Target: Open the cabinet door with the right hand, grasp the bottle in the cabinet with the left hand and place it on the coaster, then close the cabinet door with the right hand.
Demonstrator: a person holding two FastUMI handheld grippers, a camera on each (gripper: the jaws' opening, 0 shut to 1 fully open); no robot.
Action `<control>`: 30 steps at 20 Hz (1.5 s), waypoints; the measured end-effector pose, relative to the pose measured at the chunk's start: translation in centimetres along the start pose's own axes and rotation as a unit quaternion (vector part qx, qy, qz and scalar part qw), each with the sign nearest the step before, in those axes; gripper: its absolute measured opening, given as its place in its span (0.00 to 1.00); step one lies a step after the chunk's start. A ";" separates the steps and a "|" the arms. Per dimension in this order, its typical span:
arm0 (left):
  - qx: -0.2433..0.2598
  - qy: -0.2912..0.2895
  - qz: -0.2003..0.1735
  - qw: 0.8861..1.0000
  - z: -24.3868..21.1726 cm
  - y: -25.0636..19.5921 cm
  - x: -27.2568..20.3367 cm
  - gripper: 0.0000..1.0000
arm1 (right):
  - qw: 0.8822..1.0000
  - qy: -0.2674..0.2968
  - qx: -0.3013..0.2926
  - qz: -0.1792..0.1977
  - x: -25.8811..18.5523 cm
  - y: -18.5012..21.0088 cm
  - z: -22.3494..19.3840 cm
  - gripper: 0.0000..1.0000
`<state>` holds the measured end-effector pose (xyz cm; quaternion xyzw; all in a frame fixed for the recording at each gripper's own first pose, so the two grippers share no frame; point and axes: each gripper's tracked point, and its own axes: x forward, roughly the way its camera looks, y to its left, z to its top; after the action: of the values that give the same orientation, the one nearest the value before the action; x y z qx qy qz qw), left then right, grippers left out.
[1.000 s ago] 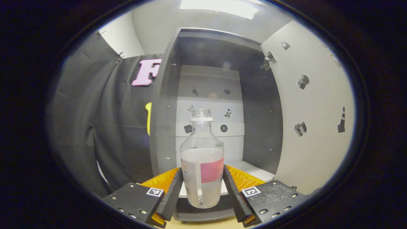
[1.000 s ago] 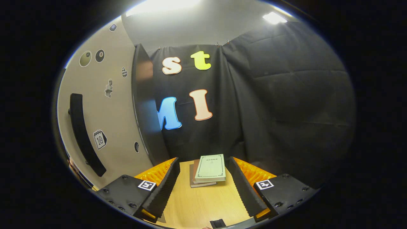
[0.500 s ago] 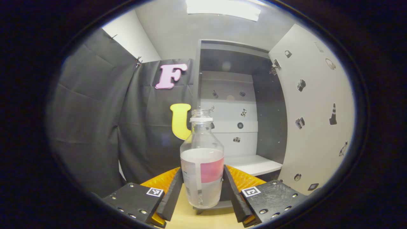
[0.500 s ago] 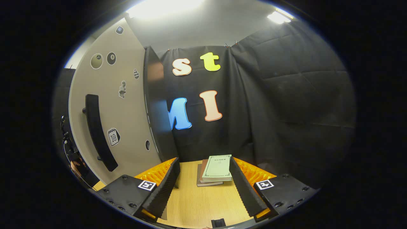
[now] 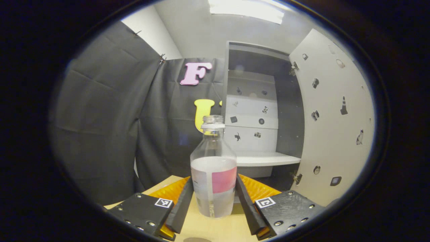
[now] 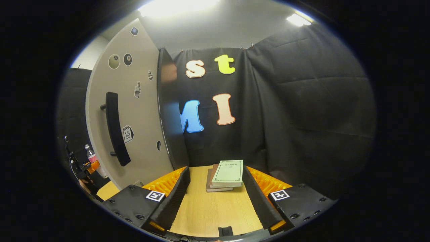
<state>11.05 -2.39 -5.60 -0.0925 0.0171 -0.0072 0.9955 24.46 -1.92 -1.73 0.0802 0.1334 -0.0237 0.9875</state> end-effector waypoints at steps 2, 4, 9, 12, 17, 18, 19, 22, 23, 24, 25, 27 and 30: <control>-0.005 0.015 0.008 1.000 -2.8 0.4 -0.7 0.74 | 1.000 0.006 -0.005 -0.002 -0.3 -0.3 -0.5 0.98; -0.007 0.030 0.015 0.999 -5.2 1.0 -1.5 0.74 | 1.000 0.013 -0.009 -0.006 -0.4 -0.6 -1.0 0.98; -0.008 0.075 0.036 0.997 -11.5 2.4 -2.8 0.72 | 0.999 0.029 -0.019 -0.006 -0.4 -0.6 -2.3 0.98; -0.020 0.098 0.054 0.993 -14.9 3.6 -3.3 0.74 | 0.999 0.036 -0.036 -0.007 -0.3 -0.4 -2.6 0.98; -0.043 0.133 0.072 0.988 -19.9 5.0 -2.9 0.74 | 0.999 0.037 -0.034 -0.011 -0.3 -0.2 -2.7 0.98; -0.048 0.138 0.075 0.986 -20.8 5.2 -2.8 0.72 | 0.999 0.038 -0.033 -0.013 -0.3 -0.3 -2.8 0.98; -0.050 0.142 0.077 0.986 -21.4 5.4 -3.1 0.72 | 0.999 0.040 -0.033 -0.015 -0.2 -0.4 -3.1 0.98; -0.038 0.147 0.086 0.985 -23.1 5.8 -3.3 0.74 | 0.998 0.051 -0.036 -0.018 -0.2 -0.4 -3.7 0.98; -0.036 0.151 0.088 0.984 -23.8 5.8 -3.5 0.74 | 0.998 0.052 -0.037 -0.019 -0.2 -0.4 -3.7 0.98; -0.036 0.155 0.089 0.983 -24.3 5.7 -3.5 0.74 | 0.998 0.052 -0.038 -0.019 -0.2 -0.4 -3.6 0.98; -0.037 0.162 0.089 0.982 -24.8 5.4 -3.8 0.74 | 0.998 0.051 -0.039 -0.019 -0.1 -0.3 -3.6 0.98; -0.024 0.153 0.087 0.984 -24.6 5.1 -3.7 0.75 | 0.998 0.048 -0.040 -0.020 -0.1 -0.4 -3.5 0.98; -0.003 0.168 0.081 0.982 -25.0 4.5 -4.0 0.76 | 0.998 0.050 -0.035 -0.020 0.0 -0.7 -3.8 0.98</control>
<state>6.21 -2.46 -30.90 -0.0912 0.1917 0.0577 0.9755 23.44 -1.97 -5.40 0.0437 0.1845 -0.0346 0.9812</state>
